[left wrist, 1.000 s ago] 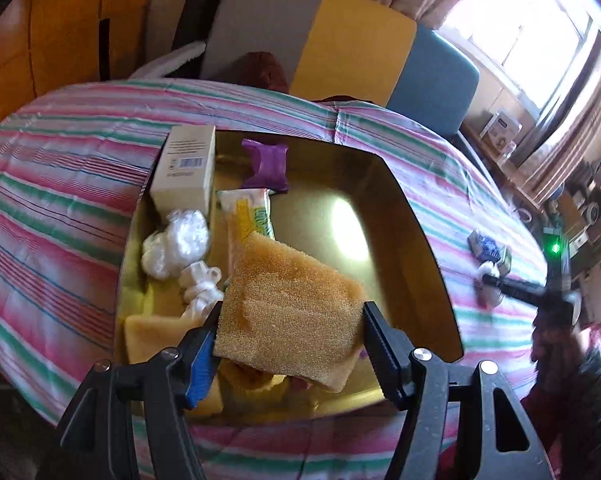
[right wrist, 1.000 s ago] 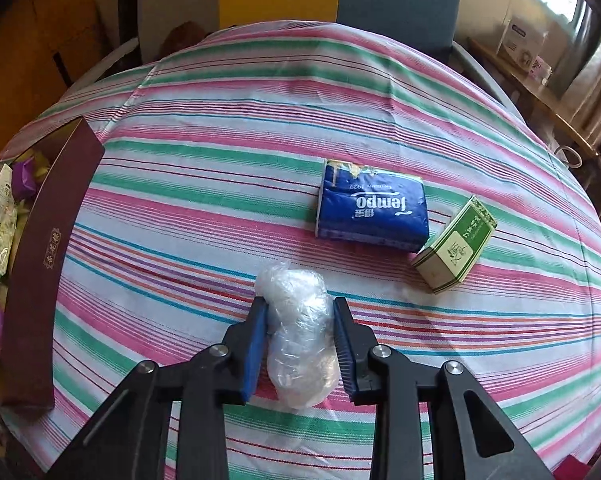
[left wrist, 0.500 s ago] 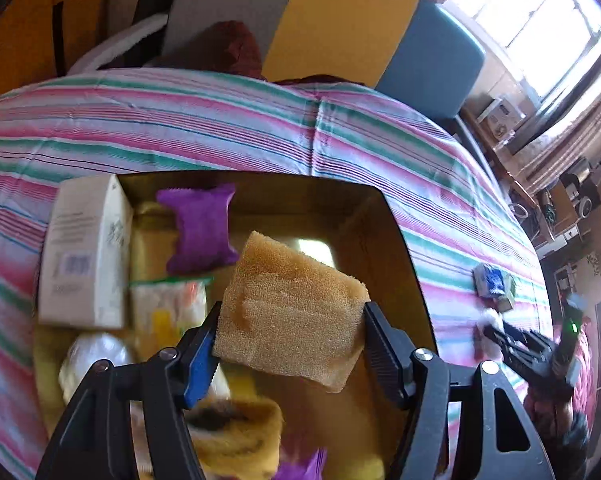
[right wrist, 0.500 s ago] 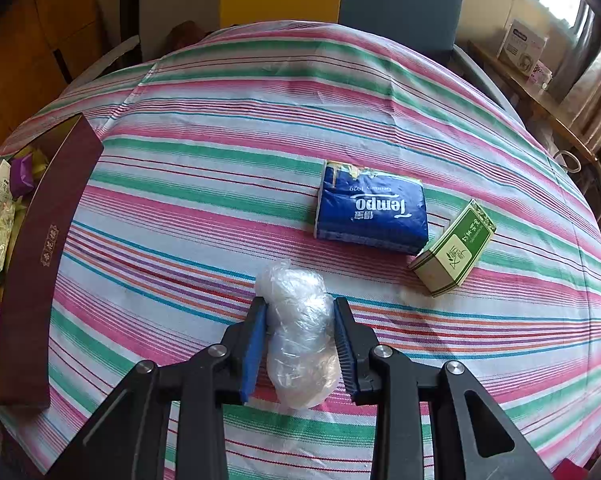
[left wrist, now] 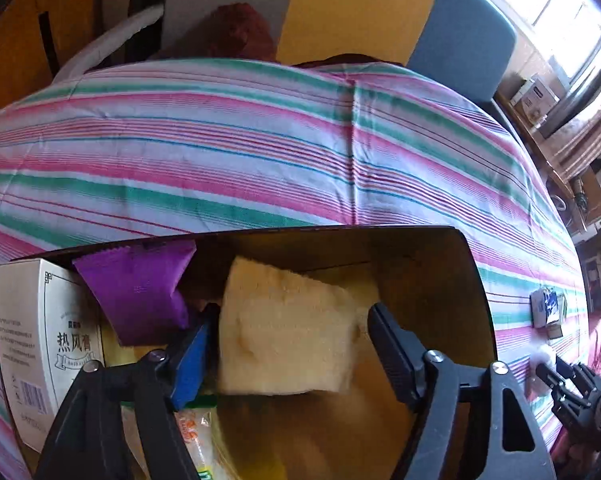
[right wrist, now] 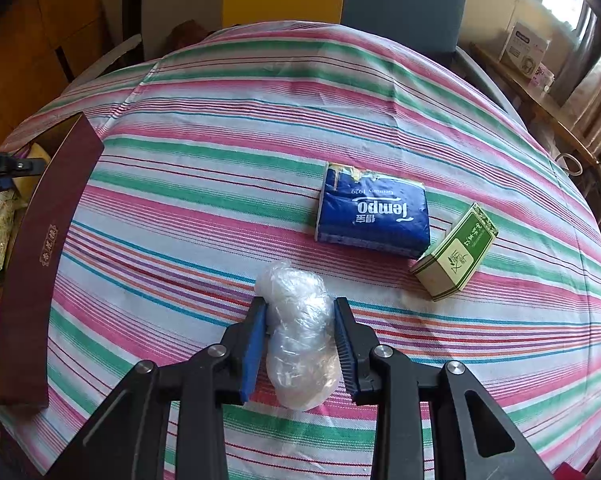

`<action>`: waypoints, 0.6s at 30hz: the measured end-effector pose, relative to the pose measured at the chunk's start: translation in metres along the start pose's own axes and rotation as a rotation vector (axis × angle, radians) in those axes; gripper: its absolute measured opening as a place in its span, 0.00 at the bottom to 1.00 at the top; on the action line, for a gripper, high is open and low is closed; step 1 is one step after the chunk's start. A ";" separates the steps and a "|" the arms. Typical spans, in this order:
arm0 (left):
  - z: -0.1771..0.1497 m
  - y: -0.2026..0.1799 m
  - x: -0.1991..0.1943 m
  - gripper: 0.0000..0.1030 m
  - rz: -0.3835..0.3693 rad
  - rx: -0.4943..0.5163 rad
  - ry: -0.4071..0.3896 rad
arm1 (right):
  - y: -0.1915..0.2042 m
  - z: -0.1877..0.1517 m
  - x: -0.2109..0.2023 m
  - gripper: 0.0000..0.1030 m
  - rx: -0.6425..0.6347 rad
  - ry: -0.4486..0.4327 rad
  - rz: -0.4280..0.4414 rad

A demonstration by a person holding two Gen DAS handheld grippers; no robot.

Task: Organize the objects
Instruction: 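Lower the sponge into the gold tray and open the left tool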

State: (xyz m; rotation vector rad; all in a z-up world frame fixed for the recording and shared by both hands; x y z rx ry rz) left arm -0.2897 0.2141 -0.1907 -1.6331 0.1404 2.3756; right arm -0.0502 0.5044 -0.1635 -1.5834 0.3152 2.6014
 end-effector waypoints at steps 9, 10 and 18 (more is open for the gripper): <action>-0.012 0.027 -0.056 0.81 0.032 -0.055 -0.118 | -0.001 0.000 -0.001 0.33 0.009 0.001 -0.006; -0.019 0.030 -0.064 0.81 0.043 -0.043 -0.137 | -0.001 0.000 -0.001 0.33 0.008 0.000 -0.008; -0.110 0.043 -0.078 0.75 0.153 0.082 -0.101 | -0.002 -0.001 0.000 0.34 -0.009 0.004 -0.016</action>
Point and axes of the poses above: each gripper's, at about its wrist camera, not at the fingertips, and x roughly the way its jaws point, y to its left, z to its top, the point moved 10 cm from there along x, roughly the way its jaws point, and after that the axes turned 11 degrees about z, right-handed, at the moved point
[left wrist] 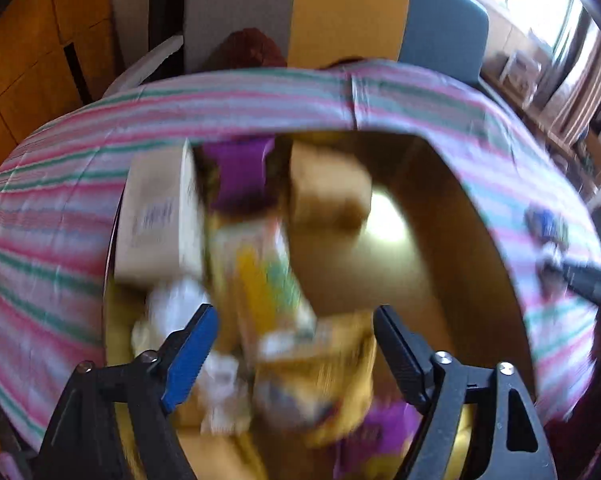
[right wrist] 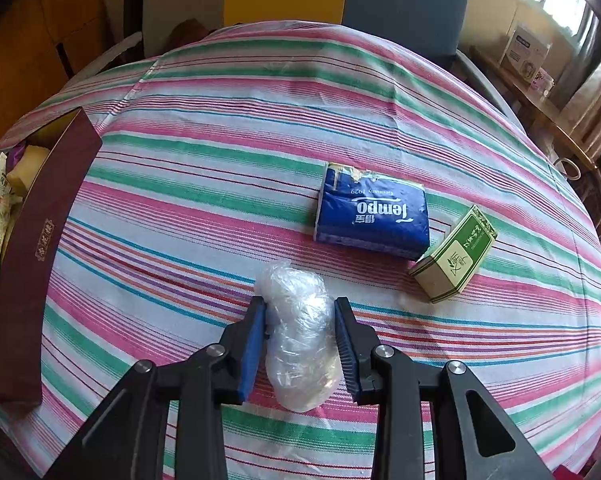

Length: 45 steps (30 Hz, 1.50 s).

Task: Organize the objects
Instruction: 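Lower the sponge into the gold tray and open the left tool, then carry the clear plastic bag into the gold tray and open the right tool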

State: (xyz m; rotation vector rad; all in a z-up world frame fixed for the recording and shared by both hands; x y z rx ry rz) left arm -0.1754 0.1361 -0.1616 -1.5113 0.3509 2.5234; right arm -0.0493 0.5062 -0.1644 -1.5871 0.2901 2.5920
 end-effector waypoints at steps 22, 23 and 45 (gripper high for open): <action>-0.004 -0.010 -0.052 0.62 -0.030 0.006 -0.206 | -0.004 -0.012 0.004 0.36 -0.018 0.018 -0.049; -0.003 -0.014 -0.039 0.61 -0.012 0.013 -0.175 | -0.004 -0.012 0.004 0.36 -0.014 0.017 -0.048; -0.029 0.021 -0.093 0.64 0.068 -0.066 -0.285 | -0.004 -0.013 0.003 0.35 0.008 0.020 -0.050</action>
Point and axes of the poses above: each gripper's, at about its wrist camera, not at the fingertips, and x roughly the way its jaws point, y to its left, z to its top, the point moved 10 cm from there along x, roughly the way its jaws point, and after that the axes turned 11 degrees about z, right-handed, at the moved point
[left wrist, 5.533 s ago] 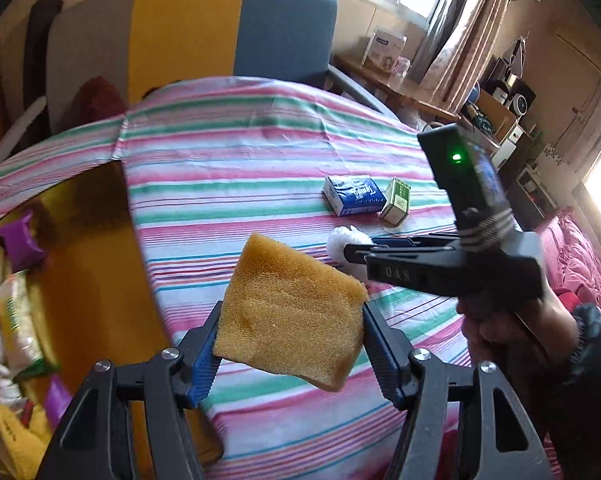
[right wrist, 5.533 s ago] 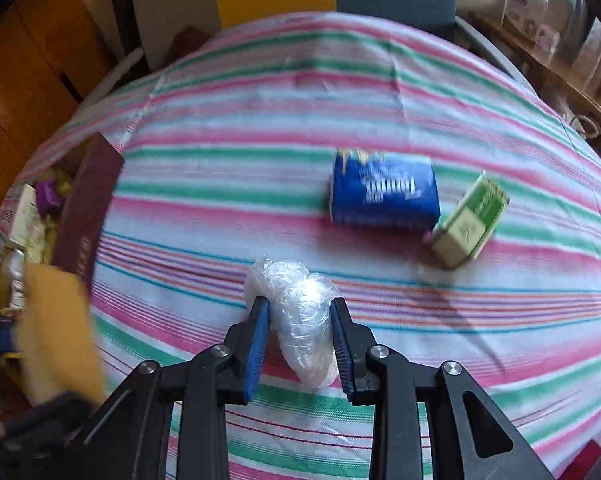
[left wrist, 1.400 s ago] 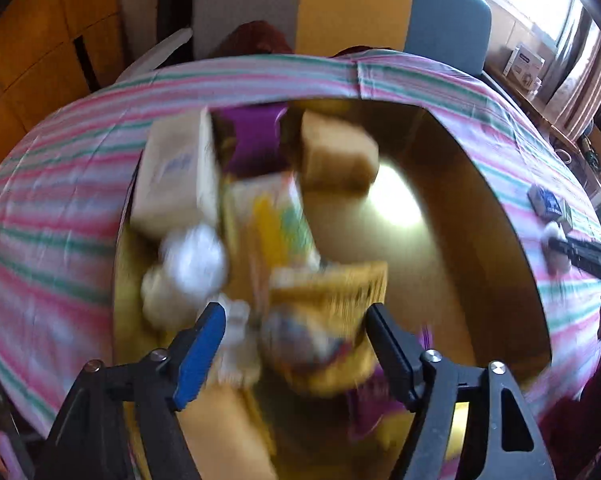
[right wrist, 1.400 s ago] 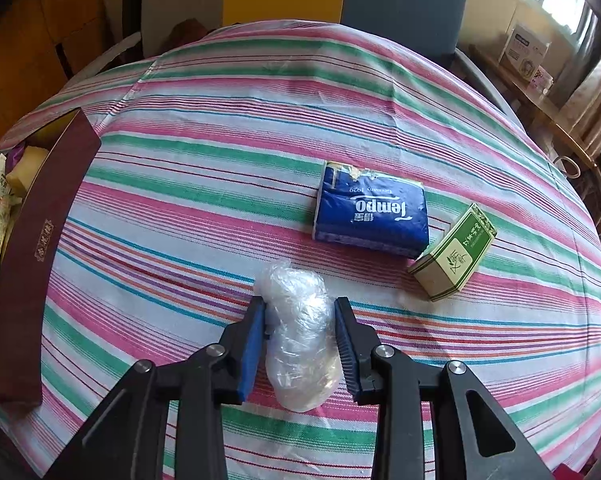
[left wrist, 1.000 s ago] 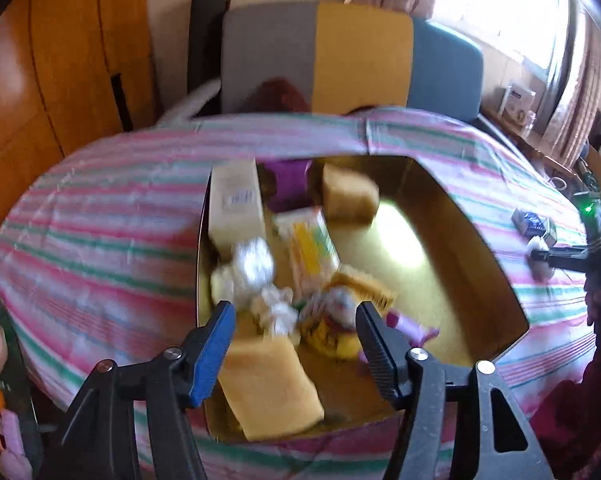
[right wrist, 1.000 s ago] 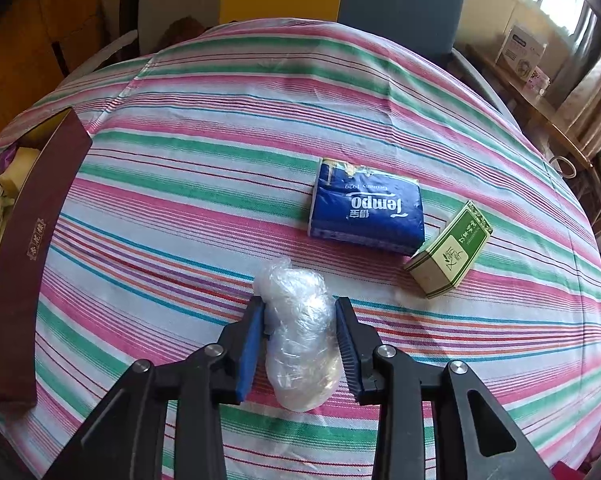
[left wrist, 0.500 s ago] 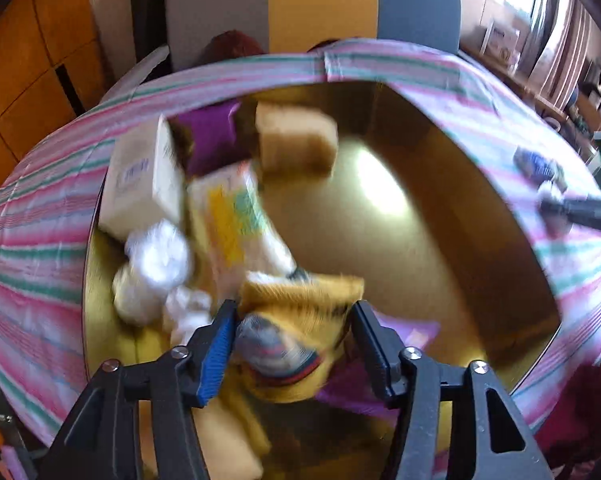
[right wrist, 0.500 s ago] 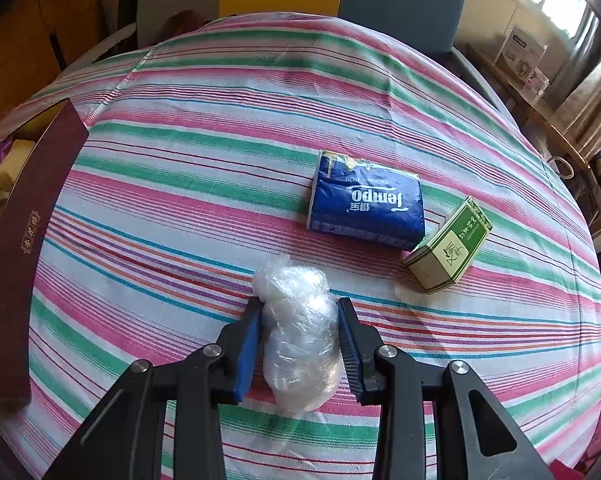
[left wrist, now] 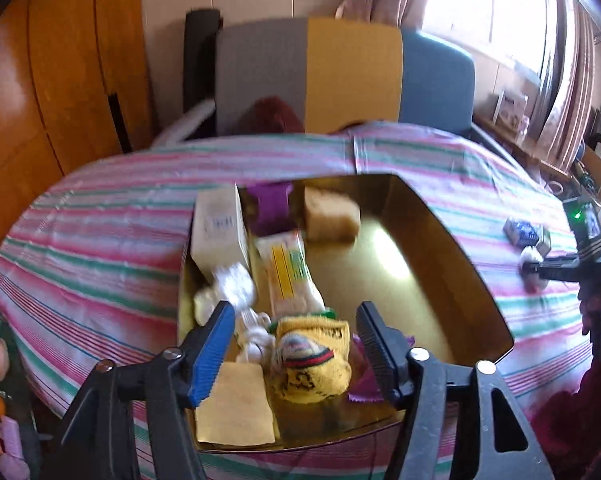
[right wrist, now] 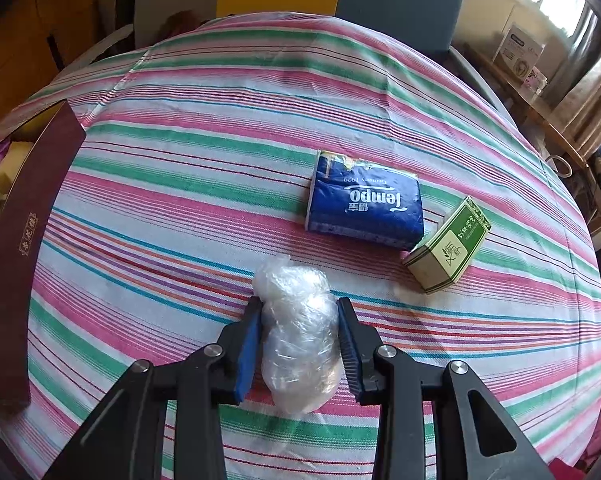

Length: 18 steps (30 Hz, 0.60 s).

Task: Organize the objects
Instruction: 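Carry the clear plastic bag into the gold tray and open the right tool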

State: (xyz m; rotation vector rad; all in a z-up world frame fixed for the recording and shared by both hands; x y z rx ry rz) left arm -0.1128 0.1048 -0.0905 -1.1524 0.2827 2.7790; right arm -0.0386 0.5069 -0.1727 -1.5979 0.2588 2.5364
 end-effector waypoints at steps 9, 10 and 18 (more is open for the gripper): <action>0.008 0.012 -0.007 0.65 0.007 -0.038 -0.031 | 0.010 -0.002 -0.011 0.35 0.068 -0.010 -0.014; 0.007 0.014 -0.007 0.65 0.007 -0.042 -0.028 | 0.014 -0.002 -0.014 0.35 0.075 -0.020 -0.010; -0.001 0.022 -0.004 0.65 0.001 -0.072 -0.014 | 0.071 0.020 -0.053 0.35 0.079 -0.145 0.091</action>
Point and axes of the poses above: each gripper's, at about its wrist camera, not at the fingertips, and x roughly the way its jaws point, y to its left, z to its top, the point moved 10 cm from there along x, roughly the way its jaws point, and after that the axes turned 11 degrees about z, right-handed, at the moved point
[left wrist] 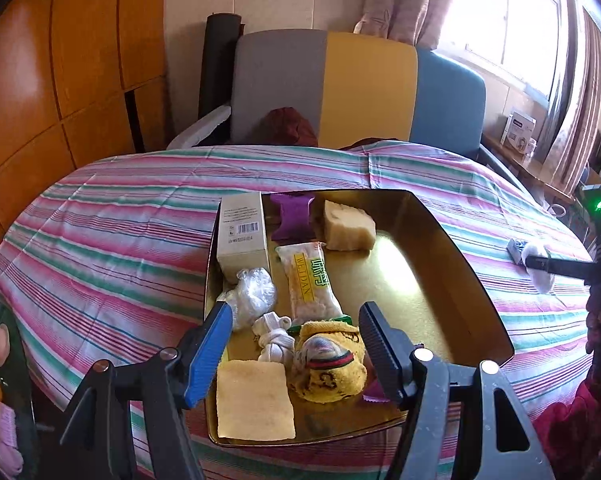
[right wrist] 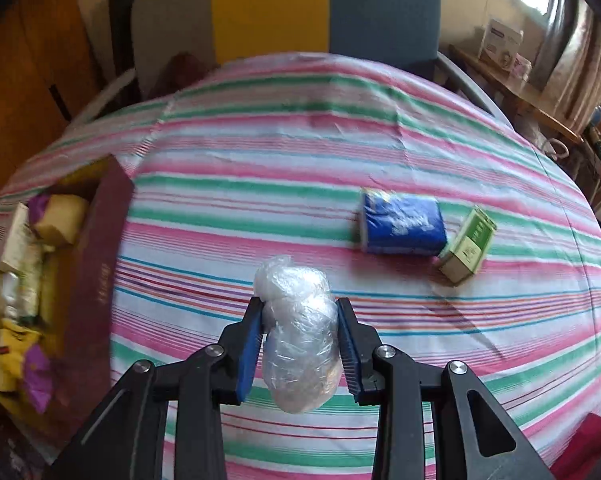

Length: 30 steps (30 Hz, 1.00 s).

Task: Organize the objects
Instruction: 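Carry the clear plastic bag into the gold tray and open the right tool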

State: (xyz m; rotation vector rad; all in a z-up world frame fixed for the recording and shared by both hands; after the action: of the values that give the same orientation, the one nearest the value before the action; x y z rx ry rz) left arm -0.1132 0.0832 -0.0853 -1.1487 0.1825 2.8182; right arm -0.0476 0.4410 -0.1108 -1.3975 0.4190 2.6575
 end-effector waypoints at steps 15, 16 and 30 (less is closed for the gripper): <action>-0.005 0.035 0.006 0.65 -0.031 -0.125 0.022 | 0.208 0.018 -0.003 0.35 -0.197 -0.019 0.261; -0.005 0.038 0.006 0.65 -0.030 -0.131 0.021 | 0.220 0.017 0.004 0.35 -0.196 -0.008 0.271; -0.019 0.049 0.022 0.64 -0.025 -0.139 0.066 | 0.269 0.002 0.118 0.41 -0.134 0.167 0.298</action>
State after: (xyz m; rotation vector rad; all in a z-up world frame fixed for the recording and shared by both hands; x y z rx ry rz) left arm -0.1223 0.0329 -0.1107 -1.2637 -0.0241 2.8112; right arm -0.1762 0.1811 -0.1548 -1.7295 0.5098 2.8563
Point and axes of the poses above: each gripper's, at about its wrist camera, not at the fingertips, and x roughly the way its jaws point, y to its left, z to its top, the point moved 10 cm from there along x, roughly the way its jaws point, and after that the axes turned 11 degrees about z, right-handed, at the moved point
